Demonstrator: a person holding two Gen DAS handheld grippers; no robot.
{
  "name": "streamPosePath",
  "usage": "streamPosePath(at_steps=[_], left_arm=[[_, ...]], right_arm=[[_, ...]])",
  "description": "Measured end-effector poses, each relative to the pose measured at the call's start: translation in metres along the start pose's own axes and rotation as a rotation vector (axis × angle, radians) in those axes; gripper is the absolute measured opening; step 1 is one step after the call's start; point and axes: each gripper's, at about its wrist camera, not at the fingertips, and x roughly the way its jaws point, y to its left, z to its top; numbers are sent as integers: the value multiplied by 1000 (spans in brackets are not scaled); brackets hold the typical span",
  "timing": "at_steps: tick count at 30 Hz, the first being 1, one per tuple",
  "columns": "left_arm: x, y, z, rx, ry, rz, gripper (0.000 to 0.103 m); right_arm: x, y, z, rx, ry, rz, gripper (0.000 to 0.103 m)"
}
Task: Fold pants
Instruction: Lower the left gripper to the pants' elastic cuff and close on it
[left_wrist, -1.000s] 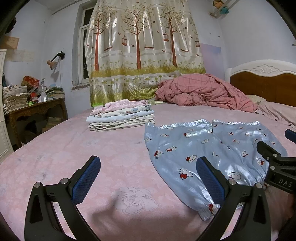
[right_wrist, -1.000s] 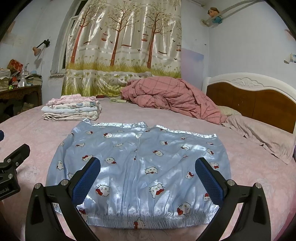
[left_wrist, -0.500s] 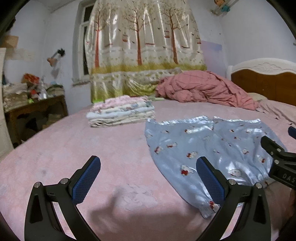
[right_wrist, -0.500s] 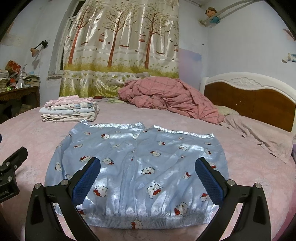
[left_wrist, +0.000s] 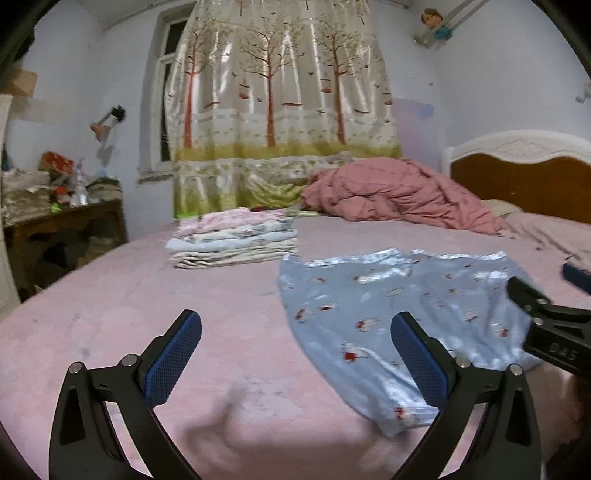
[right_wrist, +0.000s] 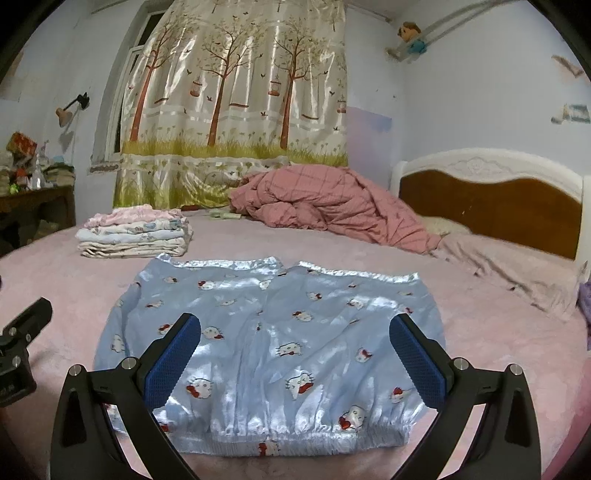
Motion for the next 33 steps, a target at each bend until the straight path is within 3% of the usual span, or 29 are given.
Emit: streamPosePath(at_steps=[4,6,11,15,19,21,23,25,31,33], left_arm=[[1,7,5,-64,53,-72,88],[7,8,4,-79,95,-78,77],[19,8,0,-99,187,-120,63],[26,-1,-8,-92,275,-215,60],[34,-19,-18,-43,358,-240,53],[40,-26,-26,-29,423,-239,38],[46,-28,-32,-39,473,-253,31],[50,-30,-36,-50,505,-270,31],[56,-34,-44,-49,565,-267,36],[58,-33,-44,-57,574,-262,51]], right_arm=[[-2,-14,10,49,33,42,99],[-3,-22,15,70,39,55,98],[5,-41,18,136,97,89,90],[10,-49,19,149,116,79,85],[12,-52,20,167,132,96,83],[13,-52,19,158,144,105,79],[14,-50,17,141,156,112,78],[14,-47,14,124,173,129,74],[19,-47,5,105,223,165,72],[20,-54,3,118,226,153,72]])
